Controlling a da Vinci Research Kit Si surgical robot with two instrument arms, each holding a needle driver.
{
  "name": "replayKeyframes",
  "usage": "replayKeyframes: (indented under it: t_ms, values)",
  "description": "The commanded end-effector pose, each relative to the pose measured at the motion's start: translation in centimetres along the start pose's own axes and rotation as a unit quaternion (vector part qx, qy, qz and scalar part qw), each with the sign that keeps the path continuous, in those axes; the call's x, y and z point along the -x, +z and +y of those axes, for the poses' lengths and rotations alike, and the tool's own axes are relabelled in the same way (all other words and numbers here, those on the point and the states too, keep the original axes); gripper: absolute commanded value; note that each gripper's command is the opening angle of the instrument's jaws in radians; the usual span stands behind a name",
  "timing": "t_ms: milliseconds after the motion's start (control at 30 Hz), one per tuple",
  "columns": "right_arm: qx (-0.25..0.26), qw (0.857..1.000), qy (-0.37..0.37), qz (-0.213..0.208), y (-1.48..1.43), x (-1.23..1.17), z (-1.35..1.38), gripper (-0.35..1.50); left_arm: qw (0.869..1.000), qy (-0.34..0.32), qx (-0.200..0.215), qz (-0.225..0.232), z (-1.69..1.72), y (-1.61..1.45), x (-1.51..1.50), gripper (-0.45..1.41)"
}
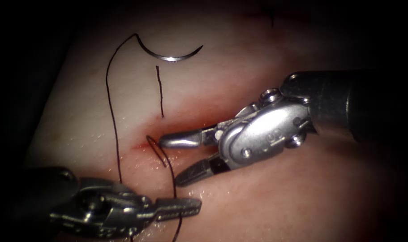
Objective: Wound Closure
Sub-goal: Grasp thread with right gripper to allow left needle holder to regrip further away from wound
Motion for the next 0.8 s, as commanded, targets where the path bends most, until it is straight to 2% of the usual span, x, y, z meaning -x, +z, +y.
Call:
replayKeyframes:
  t_ms: [33,67,133,167,200,233,267,467,700,733,767,800]
  values:
    - [-0.003,1.0,-0.002,0.006,0.11,0.05,0.02,1.11,1.0,0.001,0.0,0.001,0.0,0.07,0.03,-0.45]
    - [-0.007,1.0,-0.003,0.014,0.13,0.06,0.01,1.06,1.0,0.001,0.0,0.001,0.0,0.06,0.03,-0.45]
    - [-0.019,1.0,-0.005,0.018,0.15,0.08,0.0,0.82,1.0,0.001,0.0,0.001,0.0,0.05,0.03,-0.45]
    - [-0.019,1.0,-0.005,0.018,0.15,0.08,0.0,0.82,1.0,0.001,0.0,0.001,0.0,0.05,0.03,-0.45]
    - [-0.035,0.999,-0.007,0.017,0.16,0.1,-0.02,0.46,1.0,0.001,0.001,0.001,0.0,0.04,0.03,-0.45]
    - [-0.054,0.998,-0.01,0.022,0.2,0.14,-0.07,-0.16,1.0,0.001,-0.001,0.001,0.0,0.04,0.03,-0.45]
    - [-0.054,0.998,-0.014,0.027,0.22,0.18,-0.11,-0.35,1.0,0.0,-0.001,0.001,0.0,0.03,0.04,-0.45]
    - [-0.067,0.996,0.0,0.058,0.25,0.35,-0.23,-0.35,1.0,0.001,0.0,0.001,0.0,0.01,0.03,-0.45]
    - [-0.067,0.996,0.012,0.06,0.14,0.32,-0.1,-0.35,1.0,0.001,-0.002,0.002,0.01,-0.06,0.05,-0.45]
    - [-0.061,0.997,0.015,0.051,0.12,0.31,-0.03,0.1,1.0,0.001,-0.003,0.003,0.01,-0.07,0.06,-0.45]
    - [-0.061,0.997,0.015,0.051,0.12,0.31,-0.03,0.1,1.0,0.001,-0.003,0.003,0.01,-0.07,0.06,-0.45]
    - [-0.051,0.997,0.018,0.049,0.12,0.3,-0.01,0.51,1.0,0.001,-0.003,0.003,0.01,-0.08,0.06,-0.45]
